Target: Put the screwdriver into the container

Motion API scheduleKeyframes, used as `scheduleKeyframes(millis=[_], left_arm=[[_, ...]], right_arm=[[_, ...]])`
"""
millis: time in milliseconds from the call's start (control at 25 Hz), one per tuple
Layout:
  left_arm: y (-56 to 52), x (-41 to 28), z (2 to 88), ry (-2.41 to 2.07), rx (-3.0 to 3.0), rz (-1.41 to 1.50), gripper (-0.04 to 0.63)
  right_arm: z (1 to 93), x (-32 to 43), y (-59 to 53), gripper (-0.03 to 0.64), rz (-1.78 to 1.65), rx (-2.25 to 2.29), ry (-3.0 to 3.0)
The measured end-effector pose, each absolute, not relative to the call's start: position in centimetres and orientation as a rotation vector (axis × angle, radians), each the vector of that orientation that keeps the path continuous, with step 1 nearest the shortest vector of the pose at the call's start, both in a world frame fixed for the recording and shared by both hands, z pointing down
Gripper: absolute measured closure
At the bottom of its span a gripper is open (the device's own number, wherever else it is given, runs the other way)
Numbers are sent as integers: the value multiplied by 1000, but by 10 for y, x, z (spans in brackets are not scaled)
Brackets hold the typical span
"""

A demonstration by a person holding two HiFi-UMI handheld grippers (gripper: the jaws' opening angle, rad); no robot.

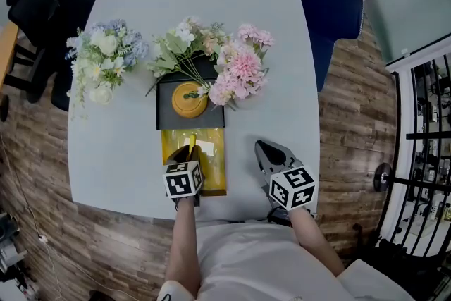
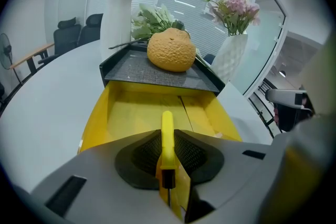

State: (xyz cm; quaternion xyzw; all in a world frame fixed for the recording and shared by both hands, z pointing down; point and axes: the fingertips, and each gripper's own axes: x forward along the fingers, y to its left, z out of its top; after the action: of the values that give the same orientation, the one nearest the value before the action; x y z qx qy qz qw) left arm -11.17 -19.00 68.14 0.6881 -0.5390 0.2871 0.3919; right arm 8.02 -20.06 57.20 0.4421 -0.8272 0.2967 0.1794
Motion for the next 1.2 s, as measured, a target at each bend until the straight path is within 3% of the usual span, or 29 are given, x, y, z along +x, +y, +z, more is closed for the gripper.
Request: scheduleKeyframes(millis=[440,1200], left_arm=[[-190,-108,678,-1373,1763,734,465],[-189,-115,609,-1467,1883,611,460]], right_arm=[[567,81,-198,601,830,1256,-2347],[531,70,-190,601,727,1258,-2441]])
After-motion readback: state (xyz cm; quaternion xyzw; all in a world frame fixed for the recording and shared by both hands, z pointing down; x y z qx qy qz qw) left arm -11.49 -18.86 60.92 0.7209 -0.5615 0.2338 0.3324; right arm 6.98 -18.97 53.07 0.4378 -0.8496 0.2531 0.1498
